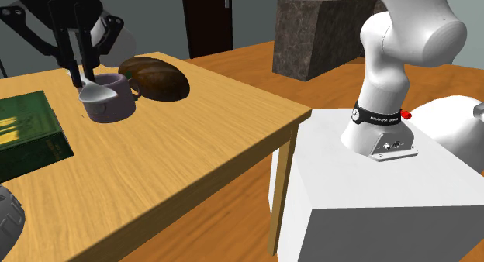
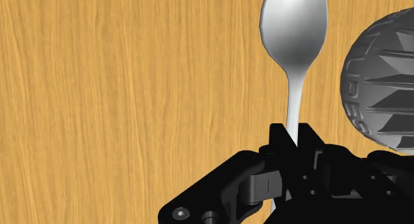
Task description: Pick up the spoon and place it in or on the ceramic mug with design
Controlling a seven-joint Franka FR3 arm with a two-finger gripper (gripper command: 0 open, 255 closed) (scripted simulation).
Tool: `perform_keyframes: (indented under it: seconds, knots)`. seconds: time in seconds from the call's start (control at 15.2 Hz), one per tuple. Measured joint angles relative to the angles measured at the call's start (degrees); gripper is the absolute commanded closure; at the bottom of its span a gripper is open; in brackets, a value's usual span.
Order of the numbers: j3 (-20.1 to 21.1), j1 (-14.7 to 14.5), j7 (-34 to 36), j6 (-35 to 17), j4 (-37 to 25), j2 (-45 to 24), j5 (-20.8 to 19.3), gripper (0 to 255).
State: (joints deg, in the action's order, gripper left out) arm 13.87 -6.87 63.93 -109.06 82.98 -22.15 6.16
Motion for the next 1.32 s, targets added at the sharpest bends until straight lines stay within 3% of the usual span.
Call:
perform_keyframes:
  seconds: [0.33,0.66,1.06,1.32]
  knots:
    - [-0.14,0.32,-0.09,3.49,-3.65,-0.22,-0.07,255]
    - [-1.61,3.80,-4.84,6.42,-7.96,-2.50,0.30,255]
    - [-3.33,7.87,-10.36,11.89,-18.08,-8.28,0.27,255]
    - [-4.34,10.38,-13.65,18.02,-30.17,-14.98,-0.08,255]
